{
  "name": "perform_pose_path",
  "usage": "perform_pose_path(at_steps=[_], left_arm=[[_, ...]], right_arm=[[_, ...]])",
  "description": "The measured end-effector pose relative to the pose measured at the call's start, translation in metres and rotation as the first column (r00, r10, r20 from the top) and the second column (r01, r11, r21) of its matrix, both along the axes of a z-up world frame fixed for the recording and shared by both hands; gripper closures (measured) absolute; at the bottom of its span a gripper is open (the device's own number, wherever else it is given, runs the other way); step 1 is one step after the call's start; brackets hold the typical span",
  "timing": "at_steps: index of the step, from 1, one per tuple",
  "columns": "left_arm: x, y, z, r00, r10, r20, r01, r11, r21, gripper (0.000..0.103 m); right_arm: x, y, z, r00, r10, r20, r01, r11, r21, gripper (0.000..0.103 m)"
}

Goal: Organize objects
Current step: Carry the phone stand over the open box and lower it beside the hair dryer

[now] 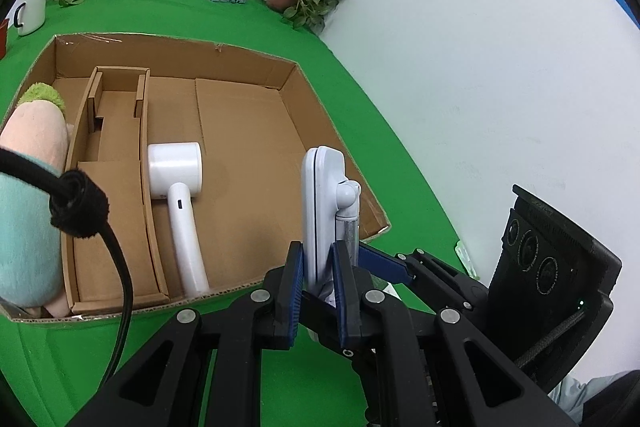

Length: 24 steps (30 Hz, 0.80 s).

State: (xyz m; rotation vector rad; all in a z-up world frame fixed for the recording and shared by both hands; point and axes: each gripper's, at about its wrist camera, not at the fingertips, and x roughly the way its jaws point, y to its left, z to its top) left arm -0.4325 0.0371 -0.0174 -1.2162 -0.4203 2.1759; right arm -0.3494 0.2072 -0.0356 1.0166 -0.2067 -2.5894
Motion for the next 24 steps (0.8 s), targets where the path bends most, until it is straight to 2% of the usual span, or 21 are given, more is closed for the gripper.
perform_pose_path(at_steps=[9, 16, 24], left_arm=[[-0.040, 0.003, -0.010, 0.998, 0.047, 0.052, -0.045, 0.998, -0.042, 0.092], [-0.072, 0.009, -0.041, 0.989, 0.056, 0.138, -0.048, 0.997, -0.060, 0.092], [-0.087, 0.015, -0.067, 0.975, 0.073, 0.210, -0.058, 0.995, -0.076, 0.092]], right_arm=[[-0.037, 0.004, -0.009, 0.996, 0.043, 0.076, -0.040, 0.998, -0.039, 0.037], [-0.064, 0.009, -0.031, 0.982, 0.062, 0.181, -0.053, 0.997, -0.053, 0.038], [-0.079, 0.016, -0.055, 0.956, 0.055, 0.288, -0.035, 0.997, -0.075, 0.038]])
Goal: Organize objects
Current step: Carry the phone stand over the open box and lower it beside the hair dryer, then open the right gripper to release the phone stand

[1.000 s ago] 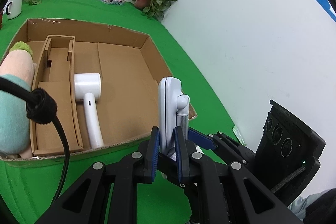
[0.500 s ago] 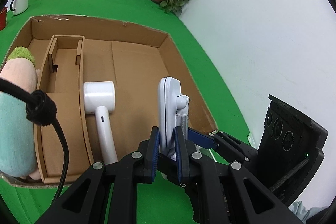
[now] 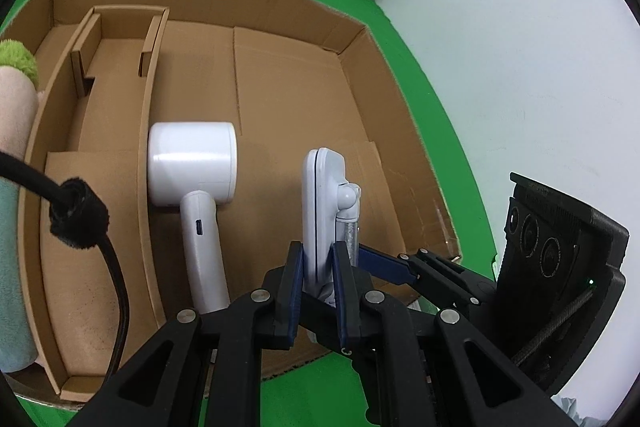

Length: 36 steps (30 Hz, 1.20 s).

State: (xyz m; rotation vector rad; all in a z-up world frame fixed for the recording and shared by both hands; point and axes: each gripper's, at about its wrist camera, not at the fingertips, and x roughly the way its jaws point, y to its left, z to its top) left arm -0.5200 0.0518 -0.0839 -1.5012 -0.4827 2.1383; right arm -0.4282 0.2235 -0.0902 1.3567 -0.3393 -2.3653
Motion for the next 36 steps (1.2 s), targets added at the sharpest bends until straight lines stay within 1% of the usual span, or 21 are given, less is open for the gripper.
perform_pose_path(at_steps=[3, 9, 12, 14, 16, 17, 19, 21, 23, 27, 28, 29, 32, 34, 36], left_arm=[[-0.004, 0.000, -0.007, 1.000, 0.008, 0.023, -0.008, 1.000, -0.012, 0.092], [-0.009, 0.003, -0.018, 0.998, 0.009, 0.060, -0.008, 1.000, -0.026, 0.092], [-0.010, 0.005, -0.023, 0.996, 0.016, 0.088, -0.011, 0.998, -0.058, 0.092], [-0.010, 0.006, -0.020, 0.996, 0.020, 0.091, -0.014, 0.997, -0.073, 0.091], [-0.008, 0.008, -0.015, 0.996, 0.025, 0.086, -0.016, 0.994, -0.105, 0.087], [-0.007, 0.009, -0.012, 0.997, 0.023, 0.078, -0.013, 0.993, -0.120, 0.087], [-0.003, 0.008, -0.003, 0.998, 0.011, 0.060, -0.003, 0.991, -0.131, 0.085], [0.002, 0.007, 0.006, 0.999, 0.010, 0.037, -0.004, 0.990, -0.141, 0.081], [0.006, -0.001, 0.012, 1.000, 0.019, 0.020, -0.016, 0.991, -0.136, 0.079], [0.019, -0.020, 0.018, 0.999, 0.044, 0.000, -0.044, 0.991, -0.128, 0.079], [0.020, -0.025, 0.017, 0.999, 0.049, -0.001, -0.049, 0.991, -0.125, 0.079], [0.022, -0.027, 0.016, 0.998, 0.055, -0.001, -0.055, 0.990, -0.126, 0.079], [0.023, -0.035, 0.014, 0.998, 0.063, 0.005, -0.062, 0.991, -0.119, 0.079], [0.026, -0.038, 0.012, 0.998, 0.064, 0.002, -0.064, 0.991, -0.121, 0.079], [0.028, -0.040, 0.009, 0.998, 0.062, 0.003, -0.062, 0.991, -0.118, 0.079]], right_arm=[[-0.006, 0.000, -0.008, 0.999, 0.000, 0.039, 0.001, 1.000, -0.010, 0.038], [-0.014, -0.001, -0.020, 0.995, 0.027, 0.094, -0.028, 1.000, 0.001, 0.037], [-0.018, -0.003, -0.025, 0.992, 0.045, 0.118, -0.046, 0.999, 0.012, 0.037], [-0.019, -0.003, -0.026, 0.991, 0.051, 0.122, -0.053, 0.999, 0.013, 0.037], [-0.020, 0.000, -0.026, 0.990, 0.057, 0.127, -0.057, 0.998, -0.003, 0.037], [-0.021, 0.002, -0.025, 0.990, 0.055, 0.126, -0.053, 0.998, -0.017, 0.037], [-0.022, 0.005, -0.024, 0.990, 0.052, 0.129, -0.048, 0.998, -0.041, 0.033], [-0.023, 0.009, -0.023, 0.989, 0.055, 0.134, -0.046, 0.997, -0.067, 0.033], [-0.025, 0.013, -0.023, 0.990, 0.045, 0.136, -0.035, 0.996, -0.077, 0.033], [-0.027, 0.015, -0.023, 0.992, 0.007, 0.122, -0.004, 1.000, -0.026, 0.033], [-0.029, 0.012, -0.024, 0.993, 0.004, 0.122, -0.003, 1.000, -0.010, 0.036], [-0.030, 0.009, -0.025, 0.993, 0.004, 0.119, -0.005, 1.000, 0.007, 0.042], [-0.034, -0.005, -0.029, 0.995, 0.004, 0.103, -0.013, 0.996, 0.084, 0.052], [-0.033, -0.009, -0.031, 0.997, -0.008, 0.074, -0.002, 0.991, 0.130, 0.053], [-0.032, -0.009, -0.031, 0.998, -0.008, 0.061, -0.001, 0.990, 0.140, 0.054]])
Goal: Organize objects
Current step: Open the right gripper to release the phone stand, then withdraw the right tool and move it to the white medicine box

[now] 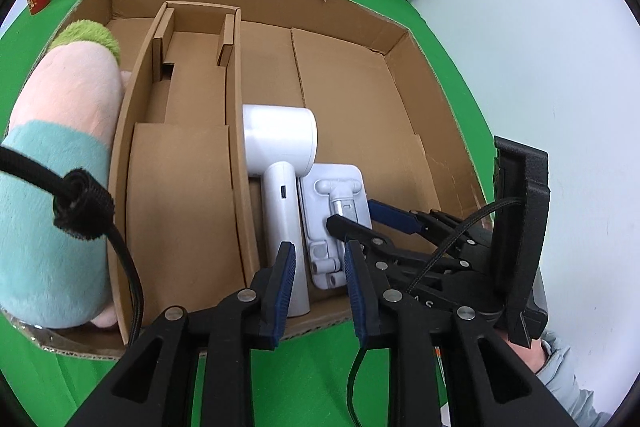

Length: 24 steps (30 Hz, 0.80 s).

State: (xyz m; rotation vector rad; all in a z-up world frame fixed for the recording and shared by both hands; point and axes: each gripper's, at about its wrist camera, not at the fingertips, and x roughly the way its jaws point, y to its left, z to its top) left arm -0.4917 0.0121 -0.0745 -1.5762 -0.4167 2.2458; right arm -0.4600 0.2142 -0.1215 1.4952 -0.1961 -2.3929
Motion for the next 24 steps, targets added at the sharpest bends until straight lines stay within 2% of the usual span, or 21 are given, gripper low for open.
perform_pose_path(at_steps=[16, 19, 24], left_arm=[[-0.002, 0.004, -0.011, 1.000, 0.004, -0.006, -0.004, 1.000, 0.014, 0.079], [0.000, 0.002, -0.011, 1.000, 0.007, -0.003, -0.007, 0.999, 0.037, 0.079], [0.004, 0.005, -0.007, 1.000, 0.013, -0.017, -0.012, 1.000, 0.016, 0.079]], right_arm=[[0.006, -0.009, -0.001, 1.000, -0.007, 0.016, 0.007, 0.999, 0.040, 0.054], [0.006, -0.011, -0.001, 1.000, -0.010, 0.021, 0.010, 0.999, 0.040, 0.054], [0.006, -0.011, -0.001, 0.999, -0.014, 0.035, 0.013, 1.000, 0.024, 0.054]])
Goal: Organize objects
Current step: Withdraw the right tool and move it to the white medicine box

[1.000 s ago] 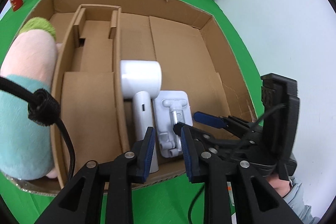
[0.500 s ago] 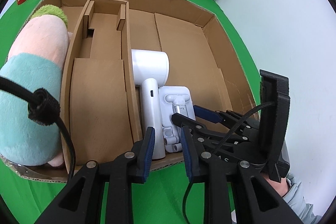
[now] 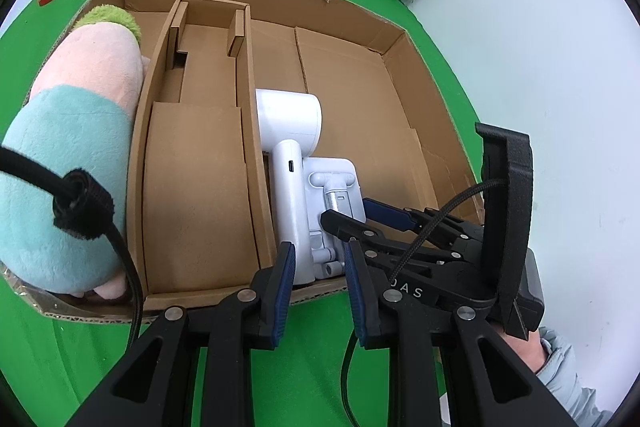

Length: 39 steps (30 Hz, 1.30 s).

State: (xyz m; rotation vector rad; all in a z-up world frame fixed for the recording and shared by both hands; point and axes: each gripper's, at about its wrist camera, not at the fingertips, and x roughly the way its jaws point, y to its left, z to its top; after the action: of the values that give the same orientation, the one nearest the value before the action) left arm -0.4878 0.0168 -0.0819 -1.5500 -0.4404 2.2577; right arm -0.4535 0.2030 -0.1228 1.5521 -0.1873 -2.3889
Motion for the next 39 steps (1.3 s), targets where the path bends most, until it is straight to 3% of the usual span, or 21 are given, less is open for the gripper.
perform_pose_path(at_steps=[6, 8, 10, 13, 15, 16, 20, 23, 25, 27, 28, 29, 30, 31, 34, 35, 36, 37, 38, 39], left_arm=[[0.011, 0.004, 0.013, 0.995, 0.036, -0.091, -0.047, 0.992, -0.117, 0.076], [0.019, 0.004, 0.022, 0.985, 0.069, -0.159, -0.100, 0.976, -0.196, 0.064], [0.030, 0.001, 0.032, 0.967, 0.104, -0.234, -0.161, 0.957, -0.239, 0.046], [0.055, 0.000, 0.046, 0.911, 0.152, -0.383, -0.265, 0.927, -0.265, 0.021], [0.072, 0.006, 0.051, 0.875, 0.151, -0.460, -0.312, 0.902, -0.297, 0.012], [0.076, 0.007, 0.053, 0.868, 0.146, -0.475, -0.321, 0.895, -0.311, 0.007], [0.093, 0.018, 0.054, 0.849, 0.132, -0.512, -0.336, 0.882, -0.330, 0.006], [0.107, 0.023, 0.055, 0.826, 0.146, -0.544, -0.379, 0.859, -0.345, 0.006], [0.116, 0.024, 0.053, 0.818, 0.152, -0.555, -0.394, 0.851, -0.348, 0.006], [0.122, 0.024, 0.052, 0.818, 0.153, -0.555, -0.398, 0.847, -0.354, 0.012], [0.124, 0.023, 0.051, 0.816, 0.153, -0.557, -0.406, 0.837, -0.366, 0.026], [0.127, 0.023, 0.049, 0.816, 0.149, -0.558, -0.409, 0.832, -0.376, 0.037], [0.129, 0.023, 0.048, 0.819, 0.144, -0.555, -0.406, 0.830, -0.384, 0.066], [0.129, 0.021, 0.045, 0.829, 0.140, -0.541, -0.395, 0.832, -0.390, 0.086], [0.134, 0.020, 0.040, 0.840, 0.131, -0.526, -0.385, 0.828, -0.407, 0.086], [0.137, 0.019, 0.039, 0.834, 0.138, -0.534, -0.399, 0.820, -0.410, 0.083], [0.138, 0.018, 0.039, 0.831, 0.147, -0.536, -0.411, 0.812, -0.414, 0.057], [0.139, 0.016, 0.039, 0.829, 0.160, -0.535, -0.423, 0.806, -0.415, 0.014], [0.140, 0.014, 0.039, 0.825, 0.171, -0.539, -0.432, 0.806, -0.405, 0.000], [0.141, 0.011, 0.040, 0.818, 0.177, -0.548, -0.437, 0.810, -0.390, 0.001]], right_arm=[[0.004, 0.000, 0.003, 1.000, 0.000, -0.013, 0.000, 1.000, 0.003, 0.050], [0.010, 0.001, 0.009, 0.999, -0.017, -0.044, 0.018, 0.999, 0.040, 0.031], [0.023, 0.002, 0.019, 0.996, -0.027, -0.088, 0.036, 0.994, 0.102, 0.027], [0.058, 0.009, 0.036, 0.973, -0.049, -0.225, 0.089, 0.980, 0.176, 0.021], [0.082, 0.014, 0.046, 0.951, -0.078, -0.300, 0.140, 0.972, 0.191, 0.020], [0.093, 0.015, 0.051, 0.941, -0.086, -0.327, 0.158, 0.967, 0.199, 0.020], [0.128, 0.018, 0.071, 0.893, -0.097, -0.439, 0.202, 0.959, 0.200, 0.020], [0.149, 0.021, 0.085, 0.851, -0.099, -0.516, 0.226, 0.956, 0.189, 0.020], [0.157, 0.023, 0.091, 0.838, -0.105, -0.535, 0.231, 0.957, 0.174, 0.020], [0.163, 0.023, 0.092, 0.830, -0.111, -0.547, 0.226, 0.963, 0.148, 0.022], [0.167, 0.023, 0.093, 0.828, -0.108, -0.551, 0.212, 0.969, 0.130, 0.032], [0.170, 0.022, 0.093, 0.827, -0.099, -0.554, 0.197, 0.973, 0.119, 0.063], [0.172, 0.020, 0.092, 0.828, -0.092, -0.553, 0.191, 0.974, 0.124, 0.080], [0.173, 0.016, 0.091, 0.833, -0.081, -0.547, 0.192, 0.970, 0.148, 0.096], [0.178, 0.011, 0.089, 0.816, -0.092, -0.570, 0.222, 0.961, 0.163, 0.095], [0.180, 0.010, 0.090, 0.810, -0.100, -0.577, 0.233, 0.959, 0.161, 0.083], [0.180, 0.010, 0.091, 0.808, -0.108, -0.579, 0.242, 0.957, 0.160, 0.069], [0.182, 0.010, 0.092, 0.807, -0.113, -0.580, 0.245, 0.957, 0.155, 0.030], [0.184, 0.012, 0.092, 0.803, -0.120, -0.584, 0.241, 0.961, 0.134, 0.012], [0.188, 0.014, 0.092, 0.796, -0.125, -0.593, 0.239, 0.964, 0.117, 0.012]])
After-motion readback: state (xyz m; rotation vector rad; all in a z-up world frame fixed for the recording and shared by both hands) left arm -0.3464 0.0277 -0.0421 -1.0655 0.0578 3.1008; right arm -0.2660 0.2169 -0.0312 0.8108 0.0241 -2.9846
